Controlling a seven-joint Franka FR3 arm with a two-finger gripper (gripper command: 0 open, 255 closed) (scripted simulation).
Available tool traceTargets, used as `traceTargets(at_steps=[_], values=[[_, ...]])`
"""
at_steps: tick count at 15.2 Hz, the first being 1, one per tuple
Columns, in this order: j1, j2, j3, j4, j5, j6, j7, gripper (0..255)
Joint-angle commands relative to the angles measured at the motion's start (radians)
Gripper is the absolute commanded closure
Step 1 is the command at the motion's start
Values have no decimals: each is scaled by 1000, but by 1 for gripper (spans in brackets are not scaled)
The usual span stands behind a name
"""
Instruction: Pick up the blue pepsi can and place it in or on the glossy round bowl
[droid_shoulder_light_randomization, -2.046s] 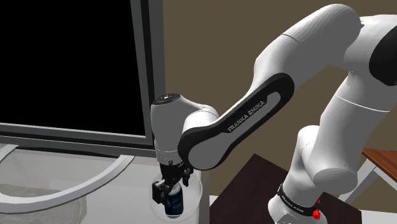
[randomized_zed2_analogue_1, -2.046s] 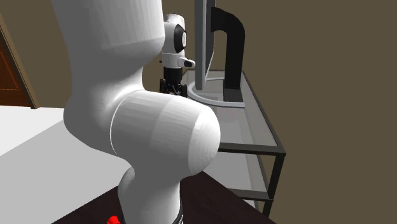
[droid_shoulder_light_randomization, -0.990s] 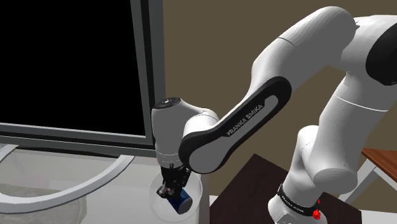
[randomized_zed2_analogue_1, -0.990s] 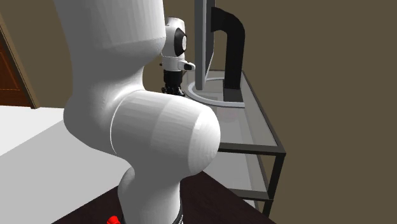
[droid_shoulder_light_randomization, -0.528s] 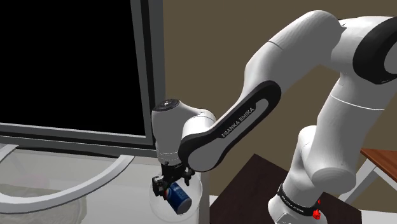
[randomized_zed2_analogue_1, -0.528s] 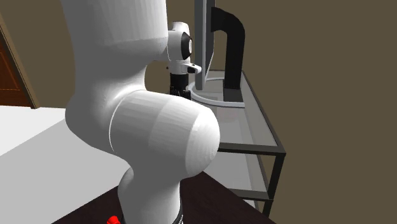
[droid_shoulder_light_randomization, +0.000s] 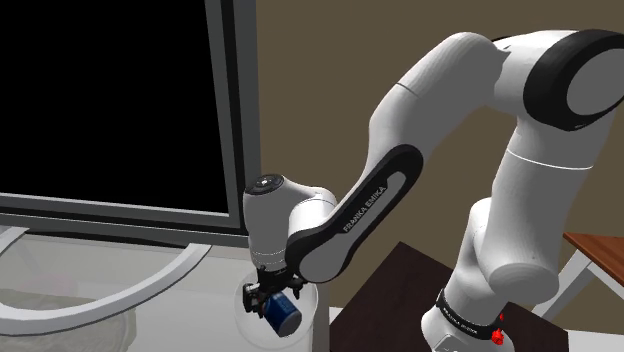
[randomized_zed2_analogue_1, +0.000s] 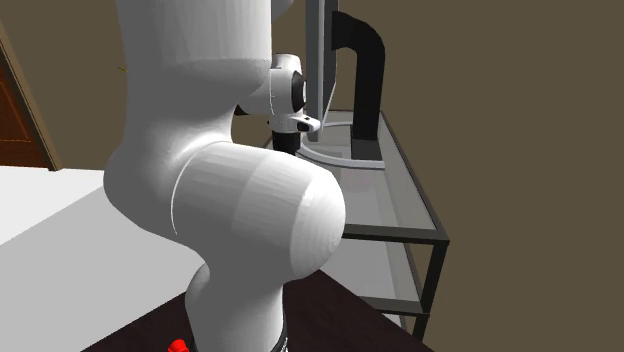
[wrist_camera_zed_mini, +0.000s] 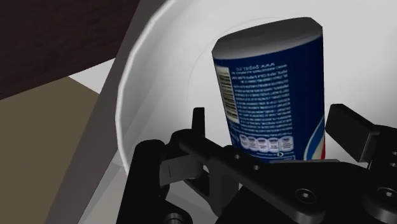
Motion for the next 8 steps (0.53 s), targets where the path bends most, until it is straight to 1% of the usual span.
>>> traceTargets(at_steps=[1,7,8], values=[[0,12,-2,-2,-8,13,5,0],[0,12,-2,-2,-8,13,5,0],[0,12,-2,-2,-8,13,5,255]])
